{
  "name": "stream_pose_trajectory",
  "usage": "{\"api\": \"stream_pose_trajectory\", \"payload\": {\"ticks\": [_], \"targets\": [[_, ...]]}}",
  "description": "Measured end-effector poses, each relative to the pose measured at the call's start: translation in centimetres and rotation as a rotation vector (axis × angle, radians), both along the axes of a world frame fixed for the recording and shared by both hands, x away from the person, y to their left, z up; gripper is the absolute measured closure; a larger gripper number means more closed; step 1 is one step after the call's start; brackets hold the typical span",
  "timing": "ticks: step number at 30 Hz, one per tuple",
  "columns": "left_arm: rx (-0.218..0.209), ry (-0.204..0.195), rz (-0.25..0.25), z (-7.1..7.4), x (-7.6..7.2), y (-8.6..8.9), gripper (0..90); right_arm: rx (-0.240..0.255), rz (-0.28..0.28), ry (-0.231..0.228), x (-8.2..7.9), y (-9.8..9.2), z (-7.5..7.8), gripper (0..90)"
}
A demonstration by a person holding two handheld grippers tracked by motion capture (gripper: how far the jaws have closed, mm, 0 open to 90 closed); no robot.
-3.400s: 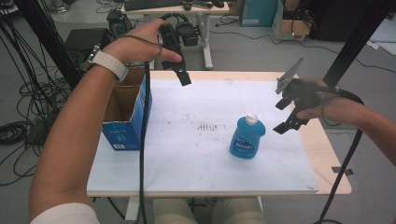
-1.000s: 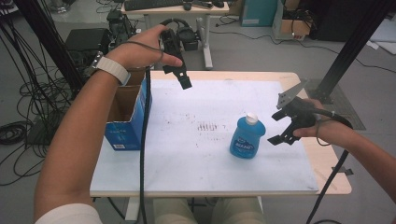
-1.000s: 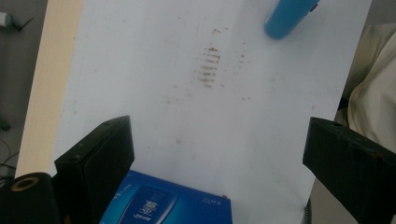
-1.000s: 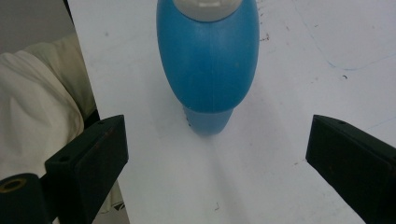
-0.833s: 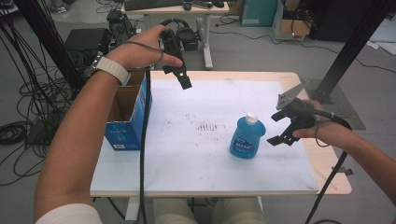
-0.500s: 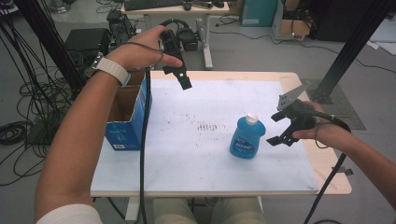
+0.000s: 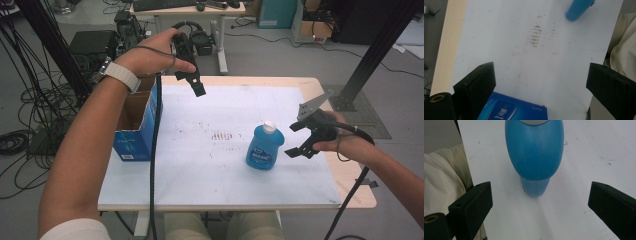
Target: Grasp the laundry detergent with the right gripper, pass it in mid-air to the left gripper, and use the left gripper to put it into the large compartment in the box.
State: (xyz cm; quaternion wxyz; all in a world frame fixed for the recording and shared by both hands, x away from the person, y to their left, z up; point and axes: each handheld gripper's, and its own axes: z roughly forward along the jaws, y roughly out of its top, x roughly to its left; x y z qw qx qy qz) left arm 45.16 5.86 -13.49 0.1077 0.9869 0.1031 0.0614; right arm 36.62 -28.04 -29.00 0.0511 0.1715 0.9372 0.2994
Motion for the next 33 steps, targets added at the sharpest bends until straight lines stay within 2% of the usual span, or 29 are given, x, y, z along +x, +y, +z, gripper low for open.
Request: {"api": "stream_pose_trajectory", "payload": {"ticks": [3,4,6,8,15,16,33], "targets": [[0.024,0.007,-0.001,0.1,0.0,0.0,9.2,0.008,0.004,-0.006,0.0,0.0,-0.2,5.4],[0.001,0.002,0.001,-0.1,0.0,0.0,9.2,0.015,0.011,-0.013,0.1,-0.1,-0.3,5.4],[0.029,0.006,0.002,0.1,0.0,0.0,9.2,0.016,0.011,-0.013,0.0,-0.1,-0.4,5.4],[0.014,0.007,0.002,0.0,0.0,0.0,9.2,0.017,0.008,-0.010,0.0,-0.1,-0.4,5.3],[0.022,0.007,0.000,0.1,0.0,0.1,9.2,0.030,0.013,-0.012,0.0,-0.2,-0.7,5.3],[-0.001,0.001,0.001,-0.2,0.0,0.1,9.2,0.030,0.013,-0.013,0.0,-0.2,-0.8,5.2],[0.001,0.000,0.002,-0.2,0.0,0.0,9.2,0.052,0.006,-0.013,-0.1,-0.4,-1.3,5.3]]}}
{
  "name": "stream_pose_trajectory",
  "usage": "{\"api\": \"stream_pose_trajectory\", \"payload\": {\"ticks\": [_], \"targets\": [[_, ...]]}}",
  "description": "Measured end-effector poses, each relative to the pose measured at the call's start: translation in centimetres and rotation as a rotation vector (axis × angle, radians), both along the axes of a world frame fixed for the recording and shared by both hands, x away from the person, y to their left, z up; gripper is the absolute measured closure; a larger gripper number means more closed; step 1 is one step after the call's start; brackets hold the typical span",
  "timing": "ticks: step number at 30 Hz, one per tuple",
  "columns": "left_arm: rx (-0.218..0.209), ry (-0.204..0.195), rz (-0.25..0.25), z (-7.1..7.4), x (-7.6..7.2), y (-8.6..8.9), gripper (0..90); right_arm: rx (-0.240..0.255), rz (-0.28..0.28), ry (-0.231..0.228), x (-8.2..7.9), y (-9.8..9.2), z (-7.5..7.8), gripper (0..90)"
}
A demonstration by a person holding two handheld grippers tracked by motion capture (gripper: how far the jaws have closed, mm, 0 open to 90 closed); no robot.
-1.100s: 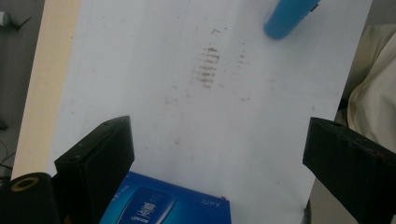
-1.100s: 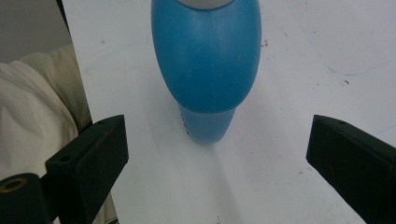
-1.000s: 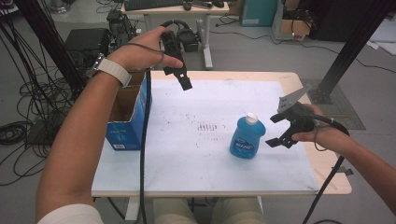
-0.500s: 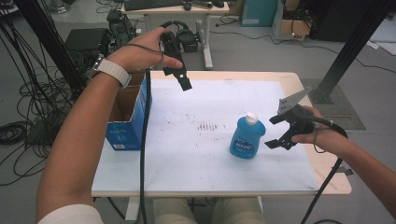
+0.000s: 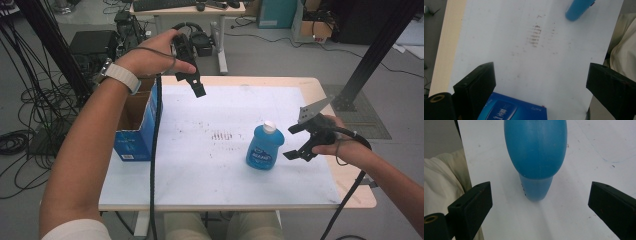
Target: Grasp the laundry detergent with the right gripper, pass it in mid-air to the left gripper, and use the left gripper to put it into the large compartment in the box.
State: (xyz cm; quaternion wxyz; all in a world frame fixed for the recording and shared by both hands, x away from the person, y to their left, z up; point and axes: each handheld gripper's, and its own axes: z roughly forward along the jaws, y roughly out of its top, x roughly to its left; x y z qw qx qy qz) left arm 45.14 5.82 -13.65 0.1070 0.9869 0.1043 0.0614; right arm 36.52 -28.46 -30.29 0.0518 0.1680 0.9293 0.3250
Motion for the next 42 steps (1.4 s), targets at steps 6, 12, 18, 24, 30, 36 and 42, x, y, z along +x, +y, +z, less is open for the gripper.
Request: {"api": "stream_pose_trajectory", "payload": {"ticks": [6,12,18,24,30,36,42], "targets": [[0.000,0.000,0.000,0.0,0.0,0.0,9.2,0.015,-0.003,-0.009,-0.1,0.0,0.0,5.2],[0.001,0.000,0.005,0.0,0.0,0.0,9.2,-0.004,0.019,-0.004,0.0,-0.1,0.1,5.1],[-0.001,0.000,0.005,0.0,0.0,0.0,9.2,0.002,0.016,0.001,-0.1,0.0,-0.1,5.4],[-0.002,-0.002,0.004,0.0,0.0,0.1,9.2,0.010,0.011,0.000,-0.1,0.0,-0.2,5.3],[-0.001,0.000,0.004,0.0,0.0,0.0,9.2,0.024,0.005,-0.001,-0.1,0.0,-0.5,4.9],[-0.001,0.001,0.003,0.0,0.1,0.0,9.2,0.045,0.001,-0.010,-0.1,-0.1,-0.7,4.7],[0.020,0.005,0.002,0.1,0.1,0.0,9.2,0.059,-0.004,-0.016,-0.1,-0.1,-0.9,4.7]]}}
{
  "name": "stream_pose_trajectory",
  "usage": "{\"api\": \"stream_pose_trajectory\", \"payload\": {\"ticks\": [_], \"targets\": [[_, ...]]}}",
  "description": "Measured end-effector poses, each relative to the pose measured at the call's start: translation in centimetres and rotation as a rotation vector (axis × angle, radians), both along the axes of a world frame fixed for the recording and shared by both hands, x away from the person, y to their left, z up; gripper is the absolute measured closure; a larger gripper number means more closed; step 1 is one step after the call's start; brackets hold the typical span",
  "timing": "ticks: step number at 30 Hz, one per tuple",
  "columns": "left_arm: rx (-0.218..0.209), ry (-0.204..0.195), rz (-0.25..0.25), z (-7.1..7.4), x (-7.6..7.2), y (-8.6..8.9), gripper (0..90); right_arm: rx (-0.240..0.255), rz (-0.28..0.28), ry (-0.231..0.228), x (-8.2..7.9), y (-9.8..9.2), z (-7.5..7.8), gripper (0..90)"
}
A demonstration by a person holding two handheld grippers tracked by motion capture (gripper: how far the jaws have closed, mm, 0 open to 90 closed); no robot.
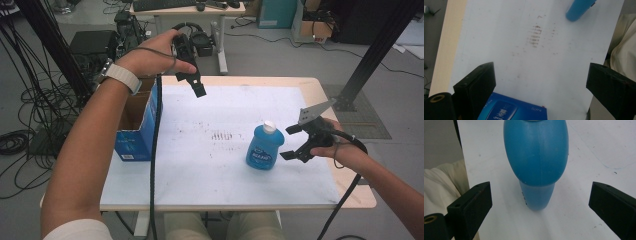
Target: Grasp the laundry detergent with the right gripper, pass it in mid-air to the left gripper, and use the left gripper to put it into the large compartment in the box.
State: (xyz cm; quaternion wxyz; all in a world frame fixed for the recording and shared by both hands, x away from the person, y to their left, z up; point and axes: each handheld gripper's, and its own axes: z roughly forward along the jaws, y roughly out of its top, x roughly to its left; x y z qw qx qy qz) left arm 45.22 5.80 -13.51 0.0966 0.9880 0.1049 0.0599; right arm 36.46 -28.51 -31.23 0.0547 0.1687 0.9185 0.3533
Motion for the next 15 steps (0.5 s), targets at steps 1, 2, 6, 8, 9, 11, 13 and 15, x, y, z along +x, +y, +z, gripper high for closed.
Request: {"api": "stream_pose_trajectory", "payload": {"ticks": [1,2,6,8,9,11,13,15], "targets": [[-0.001,0.000,0.001,-0.01,0.00,0.02,9.2,-0.001,-0.003,0.003,-0.04,0.01,-0.08,4.7],[-0.001,-0.001,0.001,-0.01,0.00,0.03,9.2,0.001,-0.013,0.009,-0.13,-0.04,-0.18,4.8],[-0.025,-0.004,0.004,-0.25,-0.02,0.11,9.2,0.020,-0.013,0.013,-0.13,-0.04,-0.40,5.4],[-0.015,-0.002,0.002,-0.20,0.00,0.10,9.2,0.022,-0.018,0.014,-0.19,-0.03,-0.45,5.4],[0.000,0.002,0.002,-0.10,0.00,0.07,9.2,0.025,-0.014,0.011,-0.18,-0.05,-0.51,5.5],[0.003,-0.004,0.000,-0.09,0.00,0.06,9.2,0.028,-0.018,0.010,-0.23,-0.06,-0.59,5.5],[-0.005,-0.002,0.003,-0.15,-0.01,0.06,9.2,0.038,-0.018,0.006,-0.24,-0.10,-0.73,5.5],[-0.024,-0.004,0.002,-0.31,0.00,0.08,9.2,0.048,-0.028,0.007,-0.33,-0.11,-0.81,5.5]]}}
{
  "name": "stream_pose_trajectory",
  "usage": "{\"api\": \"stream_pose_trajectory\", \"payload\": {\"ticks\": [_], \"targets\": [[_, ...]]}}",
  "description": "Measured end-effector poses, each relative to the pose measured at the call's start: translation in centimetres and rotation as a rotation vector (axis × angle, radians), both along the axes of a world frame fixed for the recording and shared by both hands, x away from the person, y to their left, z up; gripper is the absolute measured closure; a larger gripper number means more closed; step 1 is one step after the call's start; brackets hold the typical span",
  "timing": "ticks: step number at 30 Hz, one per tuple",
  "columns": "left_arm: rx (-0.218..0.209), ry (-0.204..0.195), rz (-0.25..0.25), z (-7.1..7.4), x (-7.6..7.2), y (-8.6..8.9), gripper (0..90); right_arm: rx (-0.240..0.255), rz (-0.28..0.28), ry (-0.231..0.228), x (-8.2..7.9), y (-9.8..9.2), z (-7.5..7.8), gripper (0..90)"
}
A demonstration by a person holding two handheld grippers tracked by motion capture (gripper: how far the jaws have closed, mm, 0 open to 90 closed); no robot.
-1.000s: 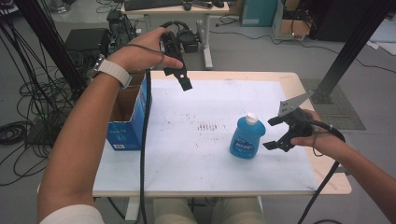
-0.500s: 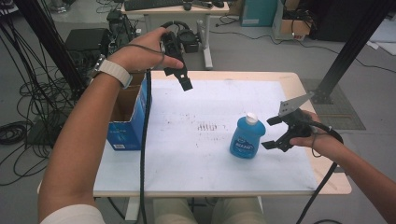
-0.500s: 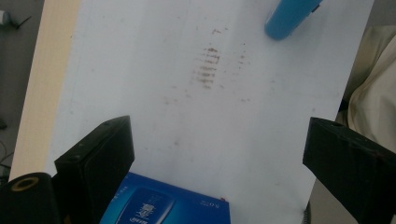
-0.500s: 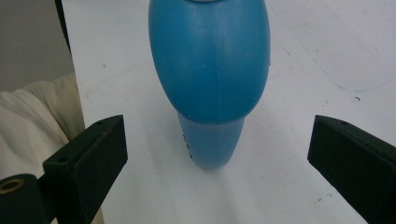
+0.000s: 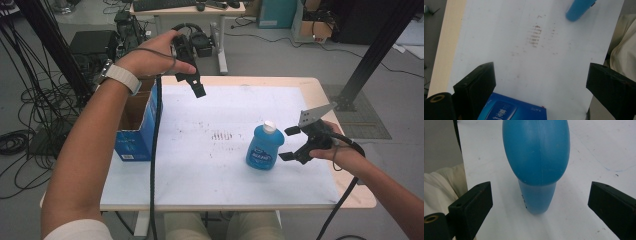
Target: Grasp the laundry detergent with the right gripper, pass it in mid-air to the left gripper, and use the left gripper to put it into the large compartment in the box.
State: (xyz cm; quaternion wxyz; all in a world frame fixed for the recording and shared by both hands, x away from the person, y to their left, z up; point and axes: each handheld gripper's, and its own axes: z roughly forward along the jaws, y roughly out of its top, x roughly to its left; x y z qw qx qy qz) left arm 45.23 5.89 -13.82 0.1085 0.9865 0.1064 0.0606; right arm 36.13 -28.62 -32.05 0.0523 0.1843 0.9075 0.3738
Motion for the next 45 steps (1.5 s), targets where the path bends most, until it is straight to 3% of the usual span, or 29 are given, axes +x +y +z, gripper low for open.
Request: {"api": "stream_pose_trajectory", "payload": {"ticks": [19,20,26,45], "targets": [[0.003,0.002,0.002,-0.1,0.0,0.0,9.3,0.044,-0.002,-0.025,0.0,-0.7,-1.0,5.5],[0.027,0.006,0.003,0.1,0.0,-0.1,9.3,0.046,-0.001,-0.028,0.0,-0.7,-1.1,5.5],[0.023,0.005,0.000,0.0,0.0,0.0,9.3,0.054,0.001,-0.038,-0.1,-0.7,-1.3,5.6],[0.022,0.006,0.003,-0.2,0.0,0.1,9.4,0.068,-0.006,-0.023,-0.2,-0.9,-2.2,5.5]]}}
